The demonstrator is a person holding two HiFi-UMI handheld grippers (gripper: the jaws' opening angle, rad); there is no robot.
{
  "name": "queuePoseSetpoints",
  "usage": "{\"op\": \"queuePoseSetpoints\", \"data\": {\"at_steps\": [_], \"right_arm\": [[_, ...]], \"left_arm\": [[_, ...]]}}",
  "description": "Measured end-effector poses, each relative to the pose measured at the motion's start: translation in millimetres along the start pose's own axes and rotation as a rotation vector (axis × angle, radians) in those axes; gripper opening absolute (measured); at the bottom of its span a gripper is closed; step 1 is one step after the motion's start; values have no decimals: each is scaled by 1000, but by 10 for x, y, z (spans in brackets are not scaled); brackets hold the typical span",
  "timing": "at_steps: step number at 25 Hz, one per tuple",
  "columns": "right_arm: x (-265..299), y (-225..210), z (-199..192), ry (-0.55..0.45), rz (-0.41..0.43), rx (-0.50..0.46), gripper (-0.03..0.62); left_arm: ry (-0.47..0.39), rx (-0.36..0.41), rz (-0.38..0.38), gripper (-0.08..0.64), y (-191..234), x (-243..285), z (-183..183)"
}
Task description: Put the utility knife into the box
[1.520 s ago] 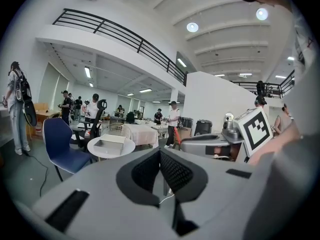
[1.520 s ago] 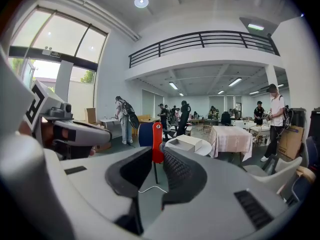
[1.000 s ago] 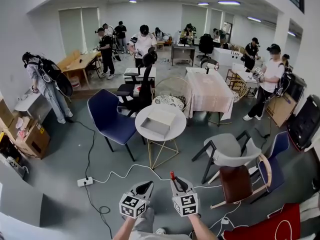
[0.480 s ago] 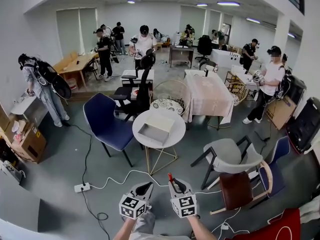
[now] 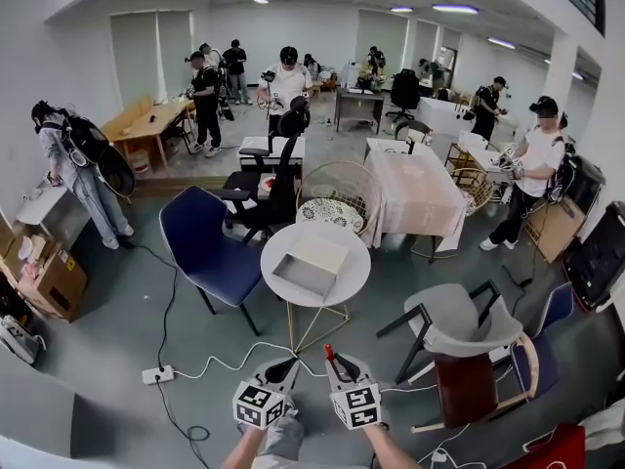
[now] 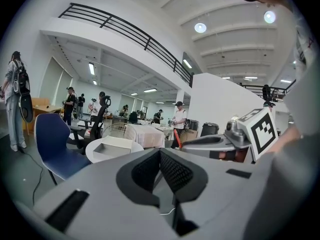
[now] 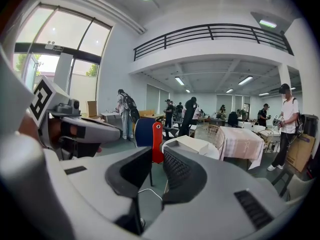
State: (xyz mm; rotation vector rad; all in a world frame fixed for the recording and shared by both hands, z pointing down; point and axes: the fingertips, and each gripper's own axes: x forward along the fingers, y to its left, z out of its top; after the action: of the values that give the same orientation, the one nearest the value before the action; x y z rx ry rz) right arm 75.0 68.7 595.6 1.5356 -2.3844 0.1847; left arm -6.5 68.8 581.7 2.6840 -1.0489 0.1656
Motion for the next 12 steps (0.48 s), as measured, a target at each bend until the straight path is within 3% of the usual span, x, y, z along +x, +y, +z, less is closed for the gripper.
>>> {"op": "queuePoseSetpoints", "data": {"at_steps": [12], "right_arm": [[962,-368,500,18,-8,-14,79]], "left_arm": [[-3,-19,10,12,890,488,435]]}}
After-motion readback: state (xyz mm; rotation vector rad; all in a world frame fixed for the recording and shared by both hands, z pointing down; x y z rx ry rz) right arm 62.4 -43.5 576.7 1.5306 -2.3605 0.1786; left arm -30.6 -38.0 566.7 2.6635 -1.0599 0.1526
